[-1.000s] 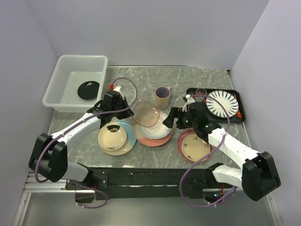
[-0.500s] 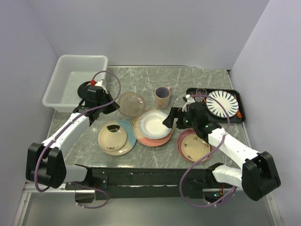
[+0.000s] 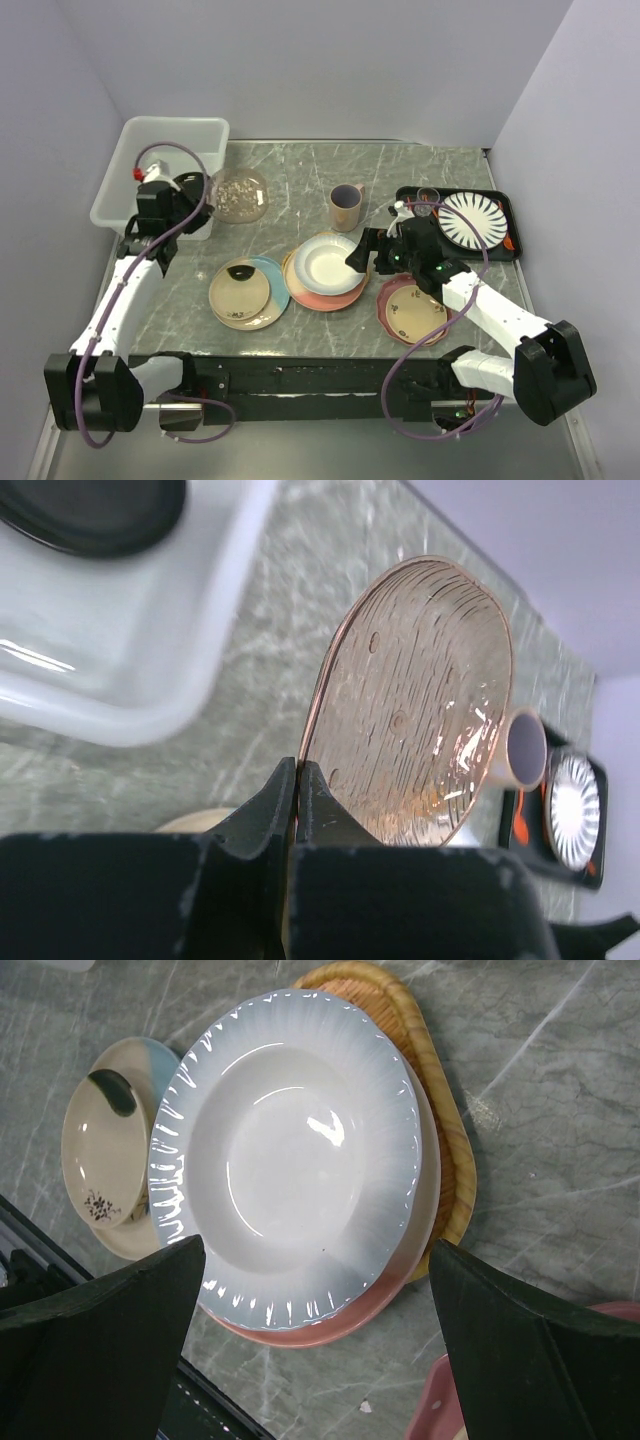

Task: Place the plates into the plastic bin on the countertop
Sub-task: Place the plate in the plastic bin.

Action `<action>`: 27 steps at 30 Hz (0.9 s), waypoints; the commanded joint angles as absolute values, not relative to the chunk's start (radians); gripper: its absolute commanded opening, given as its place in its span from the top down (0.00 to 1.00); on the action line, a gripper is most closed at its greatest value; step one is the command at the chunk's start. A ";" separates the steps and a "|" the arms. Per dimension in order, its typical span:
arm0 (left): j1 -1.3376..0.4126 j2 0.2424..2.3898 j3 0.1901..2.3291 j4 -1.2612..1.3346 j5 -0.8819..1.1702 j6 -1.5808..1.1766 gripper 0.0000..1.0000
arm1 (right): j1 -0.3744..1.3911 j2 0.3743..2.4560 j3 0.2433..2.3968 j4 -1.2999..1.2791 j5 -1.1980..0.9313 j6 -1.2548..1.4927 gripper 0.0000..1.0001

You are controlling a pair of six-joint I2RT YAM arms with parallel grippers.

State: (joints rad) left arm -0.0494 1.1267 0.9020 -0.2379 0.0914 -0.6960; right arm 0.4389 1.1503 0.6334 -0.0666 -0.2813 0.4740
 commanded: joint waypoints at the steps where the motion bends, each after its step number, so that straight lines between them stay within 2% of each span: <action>1: 0.037 1.065 0.881 -0.157 0.113 -0.736 0.99 | 0.443 1.152 0.641 -0.034 -0.290 0.463 0.00; 16: 0.178 1.137 0.884 -0.055 0.239 -0.804 0.99 | 0.443 1.173 0.646 -0.028 -0.298 0.463 0.00; 27: 0.224 1.284 1.015 -0.023 0.198 -0.856 0.99 | 0.443 1.189 0.653 -0.031 -0.293 0.459 0.00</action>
State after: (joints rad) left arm 0.2092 1.2537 0.9237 -0.1081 0.2028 -0.8284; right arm 0.4389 1.1812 0.6334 -0.0605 -0.2832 0.4736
